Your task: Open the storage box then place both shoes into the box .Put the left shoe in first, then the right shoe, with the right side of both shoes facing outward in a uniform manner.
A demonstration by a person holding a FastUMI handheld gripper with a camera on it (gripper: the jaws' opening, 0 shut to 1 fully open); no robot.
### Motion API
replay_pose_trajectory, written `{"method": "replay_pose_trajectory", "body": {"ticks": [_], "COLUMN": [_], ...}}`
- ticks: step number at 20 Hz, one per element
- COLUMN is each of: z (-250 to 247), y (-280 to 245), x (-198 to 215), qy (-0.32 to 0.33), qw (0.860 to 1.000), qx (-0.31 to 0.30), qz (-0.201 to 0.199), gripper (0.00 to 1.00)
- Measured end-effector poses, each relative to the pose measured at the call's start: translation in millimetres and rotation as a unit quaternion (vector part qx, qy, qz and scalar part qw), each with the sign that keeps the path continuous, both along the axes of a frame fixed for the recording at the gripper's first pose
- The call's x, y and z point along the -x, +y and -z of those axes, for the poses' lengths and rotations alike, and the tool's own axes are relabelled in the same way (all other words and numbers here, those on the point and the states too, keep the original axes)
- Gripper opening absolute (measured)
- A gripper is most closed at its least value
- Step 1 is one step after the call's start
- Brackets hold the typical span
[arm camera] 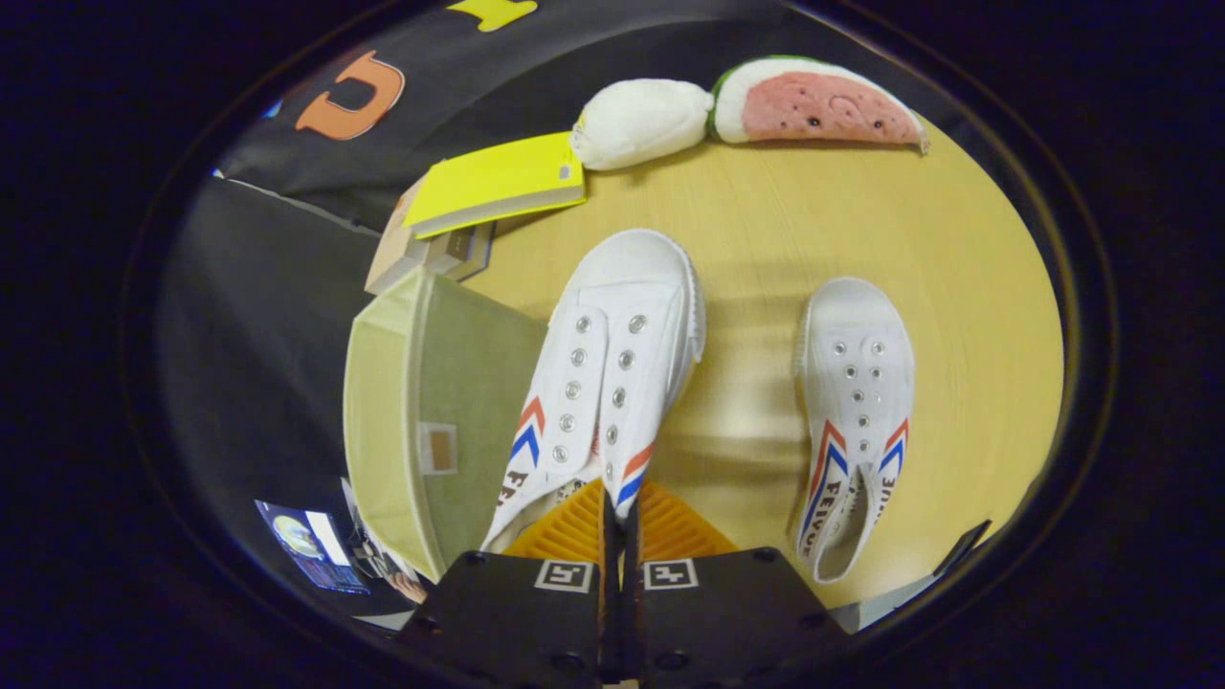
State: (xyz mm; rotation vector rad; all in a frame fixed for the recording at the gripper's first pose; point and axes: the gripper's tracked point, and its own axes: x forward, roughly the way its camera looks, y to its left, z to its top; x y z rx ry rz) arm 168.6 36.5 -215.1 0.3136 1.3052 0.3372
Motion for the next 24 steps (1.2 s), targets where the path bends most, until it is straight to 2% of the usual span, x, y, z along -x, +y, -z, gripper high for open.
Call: {"method": "replay_pose_trajectory", "body": {"ticks": [7,11,16,24], "z": [-80.0,-89.7,-46.7,41.4], "y": [70.2,123.3,175.3,219.1], "x": [13.0,24.9,35.7,37.4], "qy": [-0.080,-0.090,-0.054,0.015], "qw": [0.996,0.994,0.996,0.996], "qx": [-0.002,-0.009,0.002,0.058], "qz": [-0.027,-0.055,-0.067,-0.070], "gripper": [0.06,0.05,0.05,0.05]}}
